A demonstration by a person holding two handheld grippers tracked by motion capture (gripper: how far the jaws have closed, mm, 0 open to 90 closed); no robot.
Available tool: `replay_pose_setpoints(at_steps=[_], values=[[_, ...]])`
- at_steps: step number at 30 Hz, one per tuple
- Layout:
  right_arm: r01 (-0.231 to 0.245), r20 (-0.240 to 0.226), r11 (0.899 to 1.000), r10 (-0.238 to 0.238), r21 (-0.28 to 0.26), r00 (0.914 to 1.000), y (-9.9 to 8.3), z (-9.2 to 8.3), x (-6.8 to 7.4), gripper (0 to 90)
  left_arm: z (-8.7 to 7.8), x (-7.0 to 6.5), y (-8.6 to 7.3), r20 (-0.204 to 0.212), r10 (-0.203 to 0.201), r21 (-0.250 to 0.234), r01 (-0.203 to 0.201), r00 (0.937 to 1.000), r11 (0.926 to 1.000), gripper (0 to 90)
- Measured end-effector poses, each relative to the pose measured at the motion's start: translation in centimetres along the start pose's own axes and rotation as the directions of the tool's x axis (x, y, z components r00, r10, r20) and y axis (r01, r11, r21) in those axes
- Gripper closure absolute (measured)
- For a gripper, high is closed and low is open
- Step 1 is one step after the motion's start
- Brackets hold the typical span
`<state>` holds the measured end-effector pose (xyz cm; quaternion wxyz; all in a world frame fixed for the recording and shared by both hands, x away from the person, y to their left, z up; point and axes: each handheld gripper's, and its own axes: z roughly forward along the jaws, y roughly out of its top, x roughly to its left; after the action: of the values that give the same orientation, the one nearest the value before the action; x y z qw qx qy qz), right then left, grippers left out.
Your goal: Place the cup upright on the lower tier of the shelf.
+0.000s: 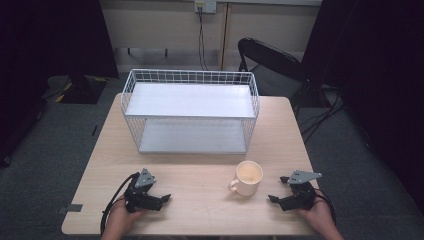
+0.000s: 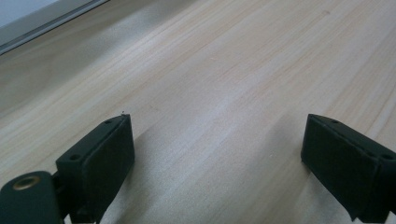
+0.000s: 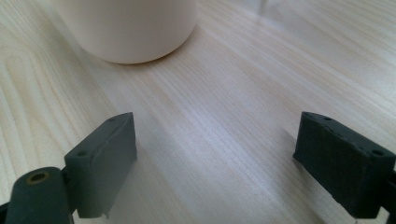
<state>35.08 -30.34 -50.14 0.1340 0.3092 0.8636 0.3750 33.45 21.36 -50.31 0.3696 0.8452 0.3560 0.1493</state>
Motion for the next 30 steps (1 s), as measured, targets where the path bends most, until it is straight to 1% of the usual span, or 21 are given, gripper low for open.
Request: replay_pose_setpoints(at_steps=[3, 5, 9, 13, 15, 17, 19, 24, 25, 26, 30], values=[[-0.012, 0.010, 1.000, 0.011, 0.022, 0.9999, 0.2, 0.0, 0.1, 11.9, 0.0, 0.0, 0.0, 0.000, 0.000, 0.000, 0.000, 1.0000, 1.0000, 9.3], [-0.012, 0.011, 0.999, 0.012, 0.030, 0.9999, 0.4, 0.0, 0.1, 12.0, 0.0, 0.0, 0.0, -0.001, 0.000, 0.001, 0.000, 1.0000, 1.0000, 9.2], [-0.017, 0.012, 0.998, 0.016, 0.062, 0.9998, 0.7, -0.1, 0.0, 13.0, 0.0, 0.0, 0.0, 0.000, 0.000, 0.000, 0.000, 1.0000, 1.0000, 9.3], [-0.060, -0.011, 0.993, 0.062, 0.106, 0.9980, 1.4, -0.2, -0.4, 15.1, 0.0, 0.0, 0.0, 0.000, 0.000, 0.000, 0.000, 1.0000, 1.0000, 9.2], [-0.087, -0.030, 0.988, 0.092, 0.129, 0.9953, 1.8, -0.3, -0.7, 16.7, 0.0, 0.0, 0.0, 0.000, 0.000, 0.000, 0.000, 1.0000, 1.0000, 9.3], [-0.106, -0.039, 0.984, 0.112, 0.141, 0.9929, 2.0, -0.5, -0.8, 17.1, 0.0, 0.0, 0.0, 0.000, 0.000, 0.000, 0.000, 1.0000, 1.0000, 9.3], [-0.102, -0.045, 0.984, 0.109, 0.144, 0.9930, 2.4, -0.8, -0.9, 18.9, 0.0, 0.0, 0.0, 0.000, 0.000, 0.000, 0.000, 1.0000, 1.0000, 9.2], [-0.083, -0.045, 0.986, 0.090, 0.142, 0.9949, 3.9, -2.0, -1.1, 19.0, 0.0, 0.0, 0.0, 0.000, 0.000, 0.000, 0.000, 1.0000, 1.0000, 9.2], [-0.083, -0.045, 0.986, 0.090, 0.142, 0.9949, 3.9, -2.0, -1.1, 19.0, 0.0, 0.0, 0.0, 0.000, 0.000, 0.000, 0.000, 1.0000, 1.0000, 9.3], [-0.078, -0.049, 0.988, 0.086, 0.134, 0.9951, 4.6, -2.4, -1.1, 19.0, 0.0, 0.0, 0.0, 0.000, 0.000, 0.000, 0.000, 1.0000, 1.0000, 9.3], [-0.068, -0.049, 0.990, 0.074, 0.123, 0.9961, 6.0, -3.0, -1.2, 18.9, 0.0, 0.0, 0.0, 0.000, 0.000, 0.000, 0.000, 1.0000, 1.0000, 9.2]])
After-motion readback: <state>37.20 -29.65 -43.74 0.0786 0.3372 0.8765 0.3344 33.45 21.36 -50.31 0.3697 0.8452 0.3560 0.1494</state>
